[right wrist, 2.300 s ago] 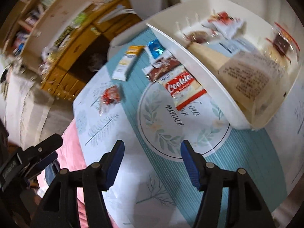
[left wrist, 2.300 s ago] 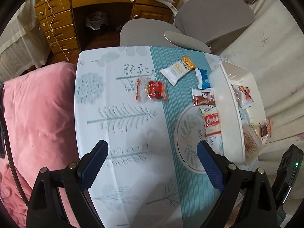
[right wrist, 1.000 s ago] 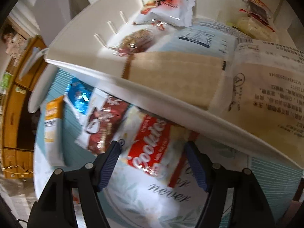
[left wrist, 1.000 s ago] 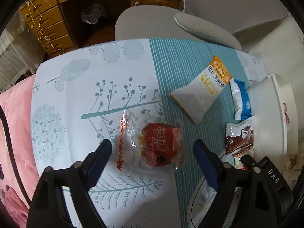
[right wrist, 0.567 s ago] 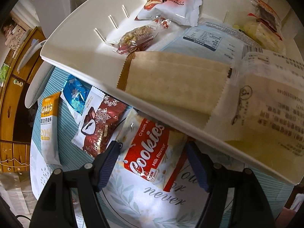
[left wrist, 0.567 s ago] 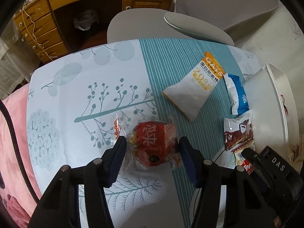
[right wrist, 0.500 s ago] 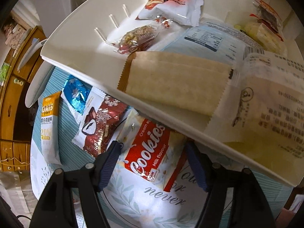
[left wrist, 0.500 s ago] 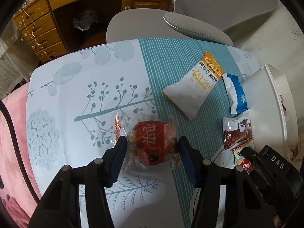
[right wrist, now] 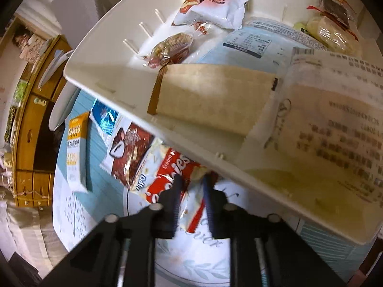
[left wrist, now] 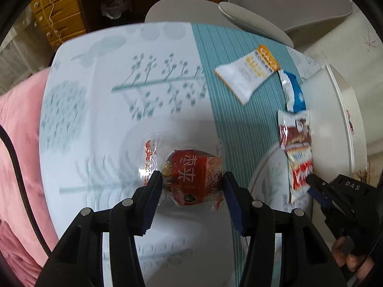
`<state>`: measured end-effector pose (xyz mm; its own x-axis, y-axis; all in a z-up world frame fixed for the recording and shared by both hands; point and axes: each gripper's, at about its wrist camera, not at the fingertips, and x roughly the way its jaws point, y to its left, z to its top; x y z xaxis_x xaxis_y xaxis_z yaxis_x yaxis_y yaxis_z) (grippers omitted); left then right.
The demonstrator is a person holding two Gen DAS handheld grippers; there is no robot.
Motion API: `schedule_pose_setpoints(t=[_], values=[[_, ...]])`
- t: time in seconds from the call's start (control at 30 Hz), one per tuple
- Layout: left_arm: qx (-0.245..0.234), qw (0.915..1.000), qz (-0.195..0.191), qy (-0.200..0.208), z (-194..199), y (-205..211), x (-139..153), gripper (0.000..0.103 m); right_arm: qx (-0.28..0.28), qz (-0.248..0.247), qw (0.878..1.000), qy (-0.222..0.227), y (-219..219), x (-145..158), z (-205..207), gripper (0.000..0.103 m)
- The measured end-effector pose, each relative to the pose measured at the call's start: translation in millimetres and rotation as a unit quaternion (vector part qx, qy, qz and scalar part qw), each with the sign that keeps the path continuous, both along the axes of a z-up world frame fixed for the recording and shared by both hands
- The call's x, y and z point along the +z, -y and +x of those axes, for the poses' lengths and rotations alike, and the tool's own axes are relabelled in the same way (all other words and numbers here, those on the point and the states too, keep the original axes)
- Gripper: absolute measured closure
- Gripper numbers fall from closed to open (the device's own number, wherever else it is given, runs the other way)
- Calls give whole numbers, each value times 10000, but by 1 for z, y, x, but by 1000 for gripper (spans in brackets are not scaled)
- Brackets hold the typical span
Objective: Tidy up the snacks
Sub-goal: 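Grasp the red round snack with left tool while right grasps the Cookies packet, then carry the red round snack and Cookies packet over the white tray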
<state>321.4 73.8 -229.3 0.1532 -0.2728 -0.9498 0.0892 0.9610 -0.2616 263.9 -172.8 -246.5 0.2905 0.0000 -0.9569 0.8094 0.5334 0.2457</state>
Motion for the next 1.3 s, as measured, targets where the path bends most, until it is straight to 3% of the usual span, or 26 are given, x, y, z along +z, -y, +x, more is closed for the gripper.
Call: schedule_pose_setpoints(t=[0.27, 0.4, 0.7, 1.0, 1.3], values=[[110, 9998, -159, -83, -42, -27, 9, 53, 142, 646, 9968, 444, -1, 2, -35, 100], [232, 9995, -205, -56, -55, -45, 15, 53, 321, 764, 9931, 835, -6, 19, -51, 102], [478, 9975, -507, 89, -79, -64, 39, 53, 1094, 281, 9826, 1475, -21, 76, -63, 103], [615, 9947, -820, 65, -116, -61, 65, 53, 1859, -592, 9648, 1766, -27, 134, -86, 103], [521, 9938, -933, 314, -166, -29, 98, 53, 2690, -998, 9407, 1811, -11, 167, -119, 102]])
